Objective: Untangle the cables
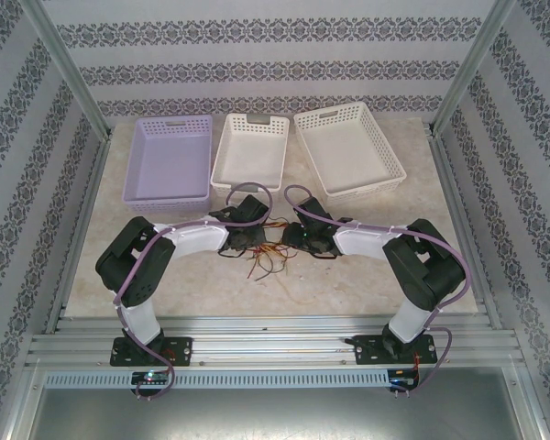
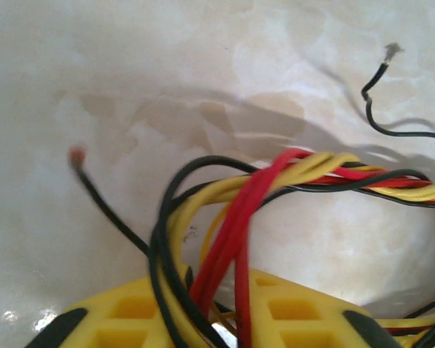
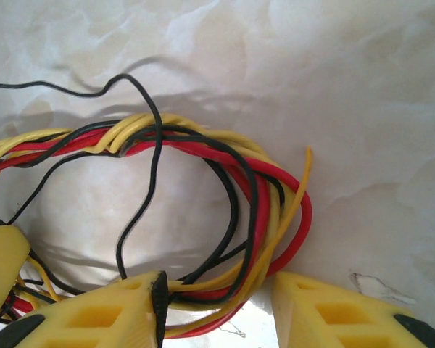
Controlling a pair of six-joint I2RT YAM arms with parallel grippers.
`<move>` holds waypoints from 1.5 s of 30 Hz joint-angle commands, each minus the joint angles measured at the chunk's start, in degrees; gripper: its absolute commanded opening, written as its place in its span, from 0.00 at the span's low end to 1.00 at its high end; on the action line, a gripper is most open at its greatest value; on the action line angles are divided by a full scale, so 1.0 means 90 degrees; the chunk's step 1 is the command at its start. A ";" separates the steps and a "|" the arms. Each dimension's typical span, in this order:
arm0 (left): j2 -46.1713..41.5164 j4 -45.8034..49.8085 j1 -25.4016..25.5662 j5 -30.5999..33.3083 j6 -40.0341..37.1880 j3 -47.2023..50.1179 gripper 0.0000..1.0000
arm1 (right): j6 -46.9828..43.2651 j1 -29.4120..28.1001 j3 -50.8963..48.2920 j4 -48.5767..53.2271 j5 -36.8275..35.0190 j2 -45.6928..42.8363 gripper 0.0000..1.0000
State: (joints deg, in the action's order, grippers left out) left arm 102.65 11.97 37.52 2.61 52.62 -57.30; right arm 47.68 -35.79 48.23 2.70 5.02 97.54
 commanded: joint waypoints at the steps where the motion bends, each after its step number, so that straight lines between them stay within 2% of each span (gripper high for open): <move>1: 0.0000 -0.0238 0.0119 -0.0149 -0.0046 0.0323 0.17 | -0.0034 -0.0055 -0.0105 -0.0199 -0.0057 -0.0115 0.43; 11: -0.0488 -0.0669 0.0176 -0.0213 0.0060 0.1074 0.00 | 0.0329 -0.0055 -0.0173 -0.0413 -0.0128 -0.0115 0.43; 15: -0.0771 -0.0795 0.0282 -0.0222 0.0115 0.1371 0.00 | 0.0572 -0.0095 -0.0277 -0.0737 -0.0112 -0.0190 0.42; 21: -0.1200 -0.1015 0.0419 -0.0152 0.0231 0.1730 0.00 | 0.0659 -0.0241 -0.0243 -0.1089 0.0331 -0.0106 0.43; 26: -0.1440 -0.1157 0.0490 -0.0061 0.0267 0.1780 0.00 | 0.0560 -0.0542 -0.0017 -0.0746 0.0055 0.0169 0.40; 33: -0.1930 -0.1274 0.0558 0.0120 0.0218 0.1794 0.00 | 0.0664 -0.0614 -0.0138 -0.0796 -0.0143 0.0476 0.37; 38: -0.2377 -0.1126 0.0617 0.0098 0.0004 0.1688 0.00 | 0.0533 -0.0505 -0.0153 -0.0610 -0.0414 0.0464 0.26; 45: -0.3022 -0.0229 0.0626 0.0004 -0.0587 0.1367 0.00 | 0.0238 0.0095 -0.0346 -0.0283 -0.0386 0.0142 0.15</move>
State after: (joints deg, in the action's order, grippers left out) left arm 77.78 5.52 42.06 3.22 51.44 -42.17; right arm 52.16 -37.69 46.61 -1.98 4.08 98.63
